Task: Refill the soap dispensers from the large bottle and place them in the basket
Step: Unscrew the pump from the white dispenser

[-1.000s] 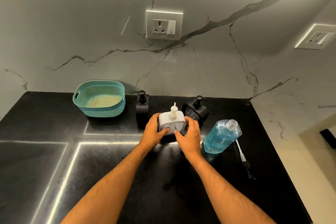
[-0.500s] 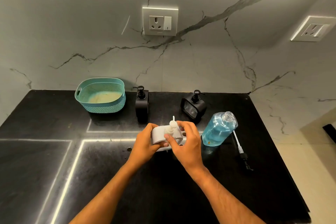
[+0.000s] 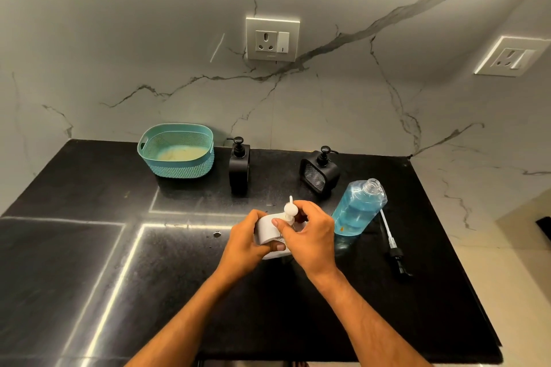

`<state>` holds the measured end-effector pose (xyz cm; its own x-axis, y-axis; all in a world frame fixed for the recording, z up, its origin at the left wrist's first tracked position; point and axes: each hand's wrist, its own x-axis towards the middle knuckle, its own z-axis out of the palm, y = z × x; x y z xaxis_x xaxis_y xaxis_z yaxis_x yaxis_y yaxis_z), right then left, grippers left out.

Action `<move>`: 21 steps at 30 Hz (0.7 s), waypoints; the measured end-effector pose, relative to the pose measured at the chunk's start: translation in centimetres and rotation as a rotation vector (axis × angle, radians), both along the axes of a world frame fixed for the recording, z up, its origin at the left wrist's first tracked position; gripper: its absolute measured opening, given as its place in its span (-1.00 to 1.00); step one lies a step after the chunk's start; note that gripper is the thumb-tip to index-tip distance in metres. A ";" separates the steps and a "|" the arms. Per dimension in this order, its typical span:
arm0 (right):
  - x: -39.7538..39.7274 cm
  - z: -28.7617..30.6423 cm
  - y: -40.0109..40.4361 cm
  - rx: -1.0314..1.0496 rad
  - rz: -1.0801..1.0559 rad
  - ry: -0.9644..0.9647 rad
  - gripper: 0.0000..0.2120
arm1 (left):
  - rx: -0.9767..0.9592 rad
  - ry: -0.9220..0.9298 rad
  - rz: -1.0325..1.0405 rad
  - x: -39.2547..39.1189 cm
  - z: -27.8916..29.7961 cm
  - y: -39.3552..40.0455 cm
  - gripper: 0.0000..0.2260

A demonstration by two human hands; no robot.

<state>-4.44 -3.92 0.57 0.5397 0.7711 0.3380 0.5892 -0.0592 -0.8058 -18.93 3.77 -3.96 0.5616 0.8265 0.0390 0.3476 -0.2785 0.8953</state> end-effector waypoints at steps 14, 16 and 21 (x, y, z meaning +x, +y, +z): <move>0.7 2.6 -1.1 -0.105 0.193 -0.171 -0.40 | 0.014 -0.040 -0.035 -0.1 0.8 0.0 -0.49; 0.5 2.9 -1.1 -0.115 0.141 -0.235 -0.38 | 0.022 -0.058 -0.017 0.2 1.4 0.0 -0.53; 0.7 3.5 -0.7 -0.143 0.176 -0.116 -0.38 | 0.030 -0.040 -0.002 0.4 1.7 0.2 -0.54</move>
